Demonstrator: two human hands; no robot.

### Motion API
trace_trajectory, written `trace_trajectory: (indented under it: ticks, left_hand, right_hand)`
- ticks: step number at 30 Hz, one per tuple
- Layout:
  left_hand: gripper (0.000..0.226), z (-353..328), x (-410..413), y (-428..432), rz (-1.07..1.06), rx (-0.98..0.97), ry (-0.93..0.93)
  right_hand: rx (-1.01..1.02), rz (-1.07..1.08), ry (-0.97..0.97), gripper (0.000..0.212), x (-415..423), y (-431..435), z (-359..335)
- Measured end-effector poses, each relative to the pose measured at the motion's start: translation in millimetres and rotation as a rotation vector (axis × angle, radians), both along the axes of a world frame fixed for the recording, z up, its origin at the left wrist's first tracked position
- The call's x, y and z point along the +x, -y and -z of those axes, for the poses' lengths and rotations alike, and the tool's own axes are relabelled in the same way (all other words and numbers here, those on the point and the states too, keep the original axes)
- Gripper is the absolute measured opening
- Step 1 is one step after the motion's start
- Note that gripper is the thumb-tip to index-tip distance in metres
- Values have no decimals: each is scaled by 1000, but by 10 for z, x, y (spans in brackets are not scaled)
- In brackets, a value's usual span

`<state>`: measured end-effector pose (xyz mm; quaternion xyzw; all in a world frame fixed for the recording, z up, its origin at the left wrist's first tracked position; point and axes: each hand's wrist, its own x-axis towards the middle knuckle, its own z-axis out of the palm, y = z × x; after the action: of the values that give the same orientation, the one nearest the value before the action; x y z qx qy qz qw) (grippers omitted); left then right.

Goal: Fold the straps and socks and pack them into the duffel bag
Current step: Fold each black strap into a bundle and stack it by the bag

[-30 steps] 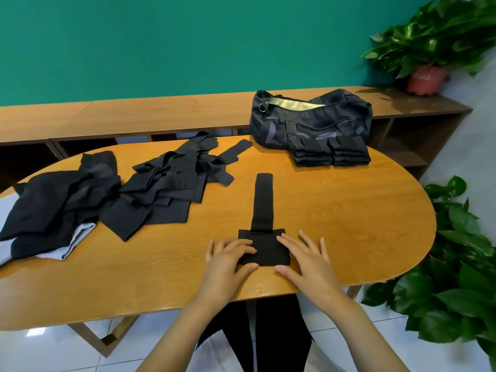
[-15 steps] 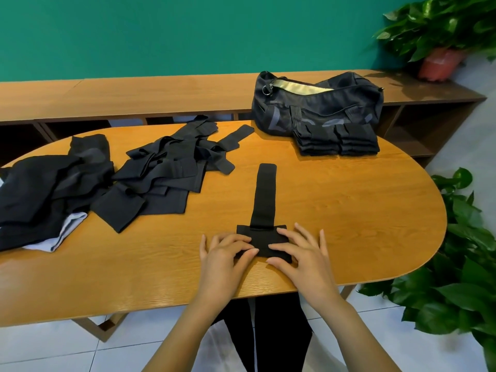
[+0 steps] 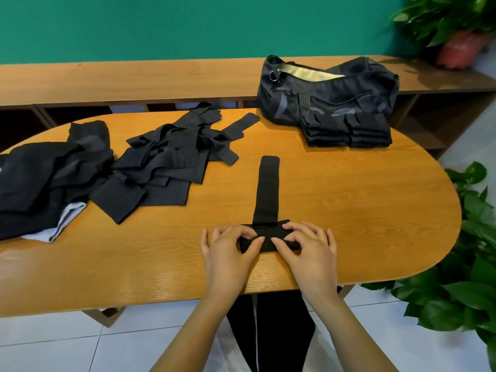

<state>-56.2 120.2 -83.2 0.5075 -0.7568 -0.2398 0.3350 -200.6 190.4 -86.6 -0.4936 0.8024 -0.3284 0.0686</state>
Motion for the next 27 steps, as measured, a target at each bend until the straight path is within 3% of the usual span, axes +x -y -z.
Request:
trace_trajectory:
  ticks: [4,14,22,24,27]
  left_hand:
    - [20,-1,0,-3,-6,-11,4]
    - [9,-49,9,-13,5,-1,30]
    - [26,-79,10,-38,1,9,26]
    - [32,-85,15,-26,-6,30,16]
    - [21,-65,14,-8,-10,26,6]
  right_hand:
    - [1,9,-26,22,8,0,-8]
    - [3,17,-12,23,-5,-3,-42]
    - [-25,76,-38,21,18,8,-16]
    - [-19,49,-11,21,0,0,-36]
    - [38,-75,21,23,-88,-46,-72]
